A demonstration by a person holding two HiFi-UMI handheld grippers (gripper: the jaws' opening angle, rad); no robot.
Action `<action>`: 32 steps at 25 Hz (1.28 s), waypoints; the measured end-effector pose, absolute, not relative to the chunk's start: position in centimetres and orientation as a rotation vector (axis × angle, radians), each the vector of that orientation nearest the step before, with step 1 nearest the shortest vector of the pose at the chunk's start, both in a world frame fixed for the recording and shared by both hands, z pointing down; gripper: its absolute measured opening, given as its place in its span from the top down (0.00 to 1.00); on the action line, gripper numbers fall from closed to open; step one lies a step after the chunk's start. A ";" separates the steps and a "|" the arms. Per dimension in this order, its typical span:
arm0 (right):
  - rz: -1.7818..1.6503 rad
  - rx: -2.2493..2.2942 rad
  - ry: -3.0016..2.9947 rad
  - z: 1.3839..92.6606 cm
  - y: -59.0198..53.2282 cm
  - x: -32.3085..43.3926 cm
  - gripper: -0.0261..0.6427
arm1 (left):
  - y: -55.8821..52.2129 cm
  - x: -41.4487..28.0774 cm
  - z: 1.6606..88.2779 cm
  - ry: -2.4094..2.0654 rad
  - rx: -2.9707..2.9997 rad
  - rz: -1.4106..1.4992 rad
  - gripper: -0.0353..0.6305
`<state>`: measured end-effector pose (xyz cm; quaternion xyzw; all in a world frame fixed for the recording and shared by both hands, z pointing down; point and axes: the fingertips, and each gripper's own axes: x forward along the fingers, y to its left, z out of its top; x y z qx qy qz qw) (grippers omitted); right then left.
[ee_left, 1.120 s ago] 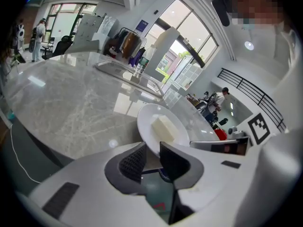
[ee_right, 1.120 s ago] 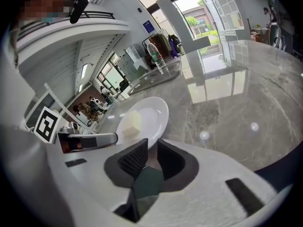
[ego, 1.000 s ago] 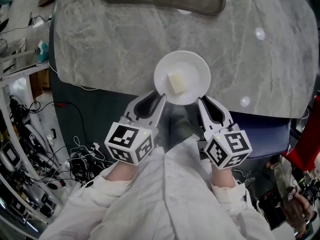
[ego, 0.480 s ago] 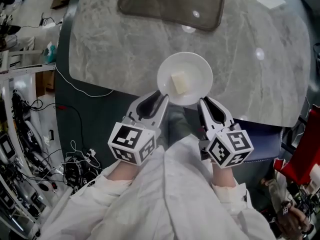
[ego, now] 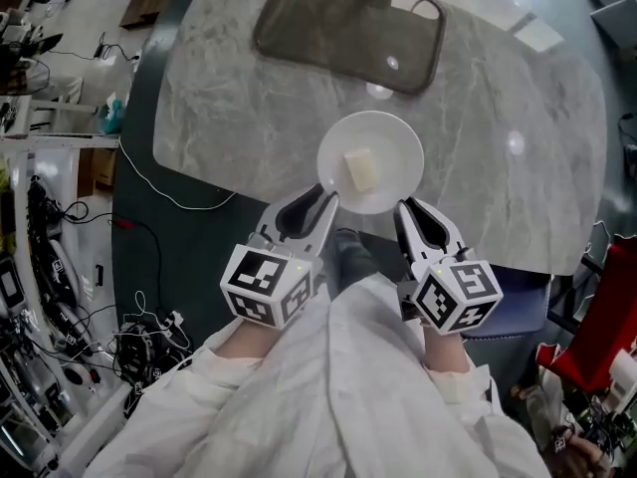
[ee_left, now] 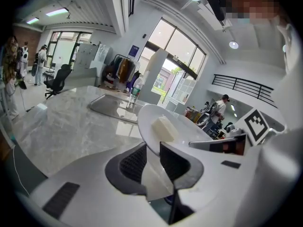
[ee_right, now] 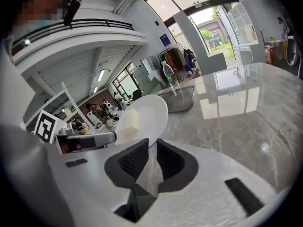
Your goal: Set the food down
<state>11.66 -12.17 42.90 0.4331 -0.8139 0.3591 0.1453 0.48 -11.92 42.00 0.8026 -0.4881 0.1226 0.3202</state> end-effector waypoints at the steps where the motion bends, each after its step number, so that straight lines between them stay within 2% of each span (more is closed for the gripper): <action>1: 1.022 1.252 -2.348 42.7 -12.5 11.6 0.89 | -12.2 0.4 41.8 -1.286 2.117 0.320 0.81; 11: 1.014 1.277 -2.376 42.0 -17.2 9.7 0.89 | -16.7 -1.5 41.6 -1.257 2.133 0.286 0.81; 32: 1.124 1.351 -2.362 43.0 -33.3 4.8 0.90 | -33.7 -6.4 42.8 -1.161 2.179 0.338 0.81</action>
